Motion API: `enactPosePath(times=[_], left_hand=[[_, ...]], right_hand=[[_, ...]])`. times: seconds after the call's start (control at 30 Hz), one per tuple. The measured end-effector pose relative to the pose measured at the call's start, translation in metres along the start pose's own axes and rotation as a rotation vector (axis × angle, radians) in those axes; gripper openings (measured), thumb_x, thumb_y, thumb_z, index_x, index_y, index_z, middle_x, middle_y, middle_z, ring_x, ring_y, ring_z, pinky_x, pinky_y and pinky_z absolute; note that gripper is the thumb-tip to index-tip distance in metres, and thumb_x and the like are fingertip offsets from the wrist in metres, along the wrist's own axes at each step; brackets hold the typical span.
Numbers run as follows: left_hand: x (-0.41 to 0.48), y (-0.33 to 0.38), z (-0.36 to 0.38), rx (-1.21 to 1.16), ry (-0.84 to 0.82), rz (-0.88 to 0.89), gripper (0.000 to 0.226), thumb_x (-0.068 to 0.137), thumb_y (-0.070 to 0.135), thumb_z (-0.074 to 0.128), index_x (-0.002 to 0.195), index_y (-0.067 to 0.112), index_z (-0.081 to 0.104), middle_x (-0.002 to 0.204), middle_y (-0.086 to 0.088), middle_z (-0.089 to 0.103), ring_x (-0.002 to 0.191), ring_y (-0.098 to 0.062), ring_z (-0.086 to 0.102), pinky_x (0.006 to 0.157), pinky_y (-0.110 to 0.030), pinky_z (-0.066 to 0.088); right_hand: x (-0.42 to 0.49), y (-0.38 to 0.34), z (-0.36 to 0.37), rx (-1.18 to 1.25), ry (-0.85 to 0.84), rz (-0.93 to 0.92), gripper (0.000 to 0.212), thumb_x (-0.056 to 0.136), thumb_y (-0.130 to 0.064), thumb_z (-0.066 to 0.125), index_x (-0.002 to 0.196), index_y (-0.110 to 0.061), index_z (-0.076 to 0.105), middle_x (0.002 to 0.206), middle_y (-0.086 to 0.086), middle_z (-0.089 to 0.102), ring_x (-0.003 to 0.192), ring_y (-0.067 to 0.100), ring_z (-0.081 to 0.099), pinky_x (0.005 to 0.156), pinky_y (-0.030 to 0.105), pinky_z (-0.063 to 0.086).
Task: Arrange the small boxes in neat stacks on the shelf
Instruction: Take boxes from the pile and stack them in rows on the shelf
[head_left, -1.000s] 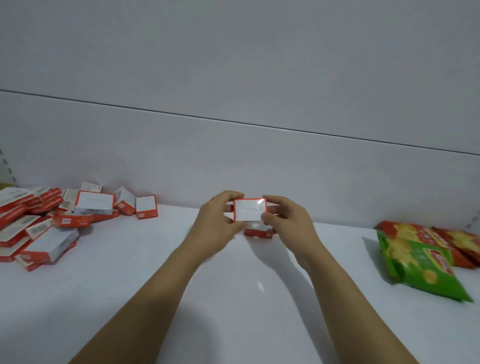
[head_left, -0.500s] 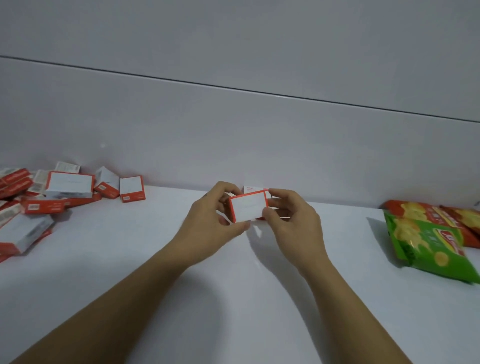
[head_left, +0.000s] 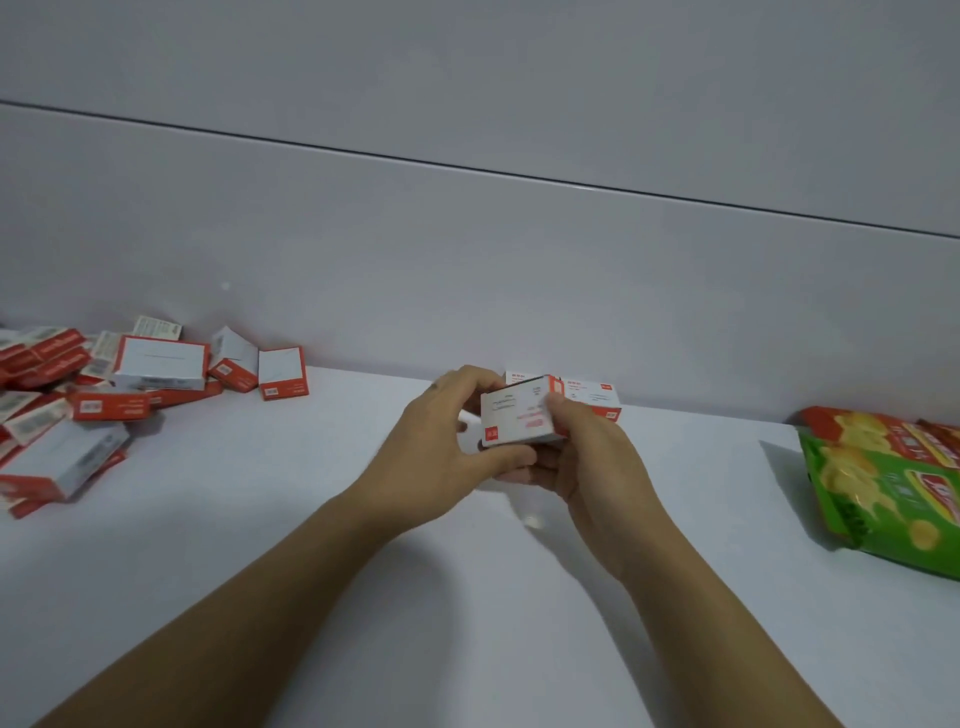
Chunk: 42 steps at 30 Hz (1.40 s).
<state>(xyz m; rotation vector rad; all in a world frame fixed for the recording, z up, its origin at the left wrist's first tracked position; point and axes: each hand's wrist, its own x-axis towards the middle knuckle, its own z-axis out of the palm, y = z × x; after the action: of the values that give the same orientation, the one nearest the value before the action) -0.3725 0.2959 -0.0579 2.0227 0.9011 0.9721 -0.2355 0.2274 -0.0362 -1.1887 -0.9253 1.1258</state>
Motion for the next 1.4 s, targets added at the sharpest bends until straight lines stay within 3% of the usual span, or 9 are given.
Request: enactPosePath(times=[0.37,0.53,0.63,0.8,0.93,1.0,1.17,1.3,1.4], left_hand=[[-0.003,0.007,0.000,-0.128,0.043,-0.067,0.051,0.064,0.023,0.087,0.102,0.033,0.056,0.094,0.015,0.067,0.086,-0.003,0.061,0.068,-0.011,0.049],[-0.001,0.006,-0.001,-0.329,-0.002,-0.112,0.060,0.073,0.009,0.080,0.120,0.037,0.054,0.092,0.005,0.071,0.084,-0.015,0.068,0.071,-0.023,0.055],[0.000,0.010,-0.004,-0.457,-0.025,-0.152,0.051,0.084,0.008,0.069,0.125,0.030,0.050,0.089,-0.003,0.074,0.083,-0.023,0.071,0.080,-0.033,0.056],[-0.002,0.012,-0.006,-0.493,-0.052,-0.139,0.010,0.094,0.018,0.057,0.102,0.016,0.063,0.094,-0.008,0.074,0.086,-0.027,0.070,0.079,-0.040,0.056],[-0.004,0.012,-0.006,-0.422,-0.122,-0.092,0.033,0.081,0.016,0.073,0.111,0.028,0.063,0.100,0.000,0.067,0.084,-0.015,0.068,0.072,-0.028,0.056],[-0.004,0.009,-0.003,-0.372,-0.109,-0.086,0.046,0.076,0.010,0.078,0.112,0.032,0.061,0.102,0.002,0.064,0.083,-0.010,0.065,0.069,-0.023,0.054],[0.000,0.002,-0.004,-0.402,0.019,-0.124,0.037,0.086,0.008,0.067,0.113,0.034,0.063,0.099,0.003,0.069,0.089,-0.019,0.066,0.080,-0.042,0.057],[0.001,0.002,-0.005,-0.374,0.066,-0.071,0.030,0.091,0.015,0.062,0.114,0.033,0.062,0.101,0.006,0.068,0.093,-0.013,0.065,0.079,-0.029,0.056],[-0.003,0.005,-0.004,-0.293,0.037,-0.054,0.051,0.078,0.018,0.077,0.121,0.038,0.056,0.103,0.013,0.065,0.088,-0.007,0.063,0.072,-0.018,0.054]], right_hand=[[0.001,-0.001,-0.008,-0.125,0.184,-0.060,0.036,0.092,-0.001,0.042,0.103,-0.020,0.071,0.103,0.001,0.072,0.094,0.017,0.070,0.076,0.039,0.060],[0.000,-0.004,-0.017,-0.198,0.178,-0.086,0.010,0.088,-0.006,0.062,0.097,-0.008,0.064,0.095,0.008,0.073,0.076,0.017,0.068,0.066,0.031,0.055],[-0.001,-0.007,-0.021,-0.163,0.087,-0.019,0.026,0.086,-0.004,0.065,0.110,-0.003,0.055,0.097,0.016,0.071,0.067,0.020,0.067,0.066,0.033,0.053],[-0.005,-0.004,-0.016,-0.156,-0.053,-0.019,0.055,0.086,-0.002,0.066,0.133,-0.026,0.050,0.108,0.012,0.067,0.074,0.031,0.070,0.073,0.038,0.058],[-0.003,-0.004,-0.013,-0.108,0.020,-0.032,0.026,0.098,-0.014,0.050,0.122,-0.016,0.061,0.101,0.011,0.073,0.085,0.030,0.070,0.076,0.037,0.058],[-0.002,-0.004,-0.013,-0.099,0.051,0.011,0.029,0.101,-0.019,0.041,0.117,-0.012,0.065,0.099,0.009,0.074,0.082,0.024,0.070,0.074,0.035,0.057],[0.001,-0.003,-0.015,-0.169,0.164,-0.009,0.024,0.098,-0.015,0.048,0.108,-0.014,0.070,0.096,0.002,0.075,0.081,0.017,0.070,0.075,0.033,0.056],[0.002,-0.004,-0.016,0.006,0.128,-0.036,0.029,0.095,-0.009,0.054,0.122,-0.019,0.059,0.101,0.011,0.073,0.082,0.026,0.071,0.071,0.029,0.055],[0.000,-0.004,-0.017,0.010,0.124,-0.059,0.032,0.095,-0.010,0.054,0.124,-0.022,0.058,0.101,0.010,0.074,0.086,0.028,0.072,0.071,0.029,0.056]])
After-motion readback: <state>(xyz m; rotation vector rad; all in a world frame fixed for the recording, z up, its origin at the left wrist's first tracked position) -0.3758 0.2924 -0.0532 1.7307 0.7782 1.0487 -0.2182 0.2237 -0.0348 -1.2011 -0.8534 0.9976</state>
